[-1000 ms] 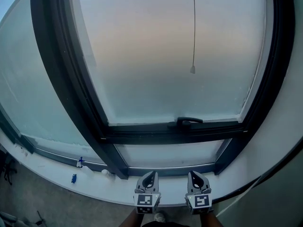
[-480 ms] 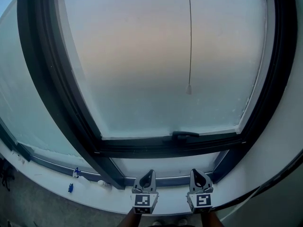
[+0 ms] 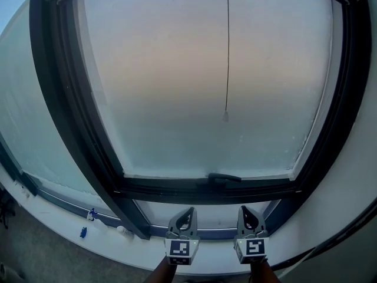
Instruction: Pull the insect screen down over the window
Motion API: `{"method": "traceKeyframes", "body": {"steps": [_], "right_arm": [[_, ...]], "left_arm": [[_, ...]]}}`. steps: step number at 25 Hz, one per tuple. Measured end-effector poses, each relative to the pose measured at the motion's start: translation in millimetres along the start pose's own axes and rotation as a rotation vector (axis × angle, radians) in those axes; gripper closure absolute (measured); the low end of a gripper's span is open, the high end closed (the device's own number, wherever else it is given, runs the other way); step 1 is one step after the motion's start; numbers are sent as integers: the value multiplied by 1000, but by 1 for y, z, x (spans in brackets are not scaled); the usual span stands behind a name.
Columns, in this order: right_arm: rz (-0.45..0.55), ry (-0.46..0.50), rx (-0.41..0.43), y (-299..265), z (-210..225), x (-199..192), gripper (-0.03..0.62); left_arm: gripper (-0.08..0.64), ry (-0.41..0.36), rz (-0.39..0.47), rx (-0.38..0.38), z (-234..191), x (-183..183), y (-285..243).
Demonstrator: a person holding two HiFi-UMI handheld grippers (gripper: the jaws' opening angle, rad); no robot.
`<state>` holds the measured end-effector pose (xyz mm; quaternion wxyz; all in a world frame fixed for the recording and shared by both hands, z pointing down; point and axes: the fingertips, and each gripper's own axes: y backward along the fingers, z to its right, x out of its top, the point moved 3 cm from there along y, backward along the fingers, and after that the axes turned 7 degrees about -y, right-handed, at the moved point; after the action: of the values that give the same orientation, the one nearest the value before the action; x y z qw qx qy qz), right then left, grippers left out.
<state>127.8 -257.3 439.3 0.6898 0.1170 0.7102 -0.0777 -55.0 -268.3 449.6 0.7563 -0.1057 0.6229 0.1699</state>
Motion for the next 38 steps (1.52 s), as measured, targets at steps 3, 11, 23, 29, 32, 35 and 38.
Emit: {"method": "traceKeyframes", "body": {"steps": [3, 11, 23, 29, 32, 35, 38], "right_arm": [[7, 0, 8, -2, 1, 6, 591], [127, -1, 35, -17, 4, 40, 591], [343, -21, 86, -45, 12, 149, 591], [434, 78, 67, -56, 15, 202, 591], [477, 173, 69, -60, 16, 231, 591], [501, 269, 55, -62, 20, 259, 591], [504, 300, 84, -67, 22, 281, 591]], "left_arm": [[558, -25, 2, 15, -1, 0, -5], [558, -35, 87, 33, -8, 34, -18], [560, -253, 299, 148, -56, 126, -37], [560, -267, 403, 151, -79, 179, -44], [558, -323, 454, 194, -97, 207, -41], [558, -366, 502, 215, -112, 232, -38], [560, -447, 546, 231, -120, 258, -38]]}}
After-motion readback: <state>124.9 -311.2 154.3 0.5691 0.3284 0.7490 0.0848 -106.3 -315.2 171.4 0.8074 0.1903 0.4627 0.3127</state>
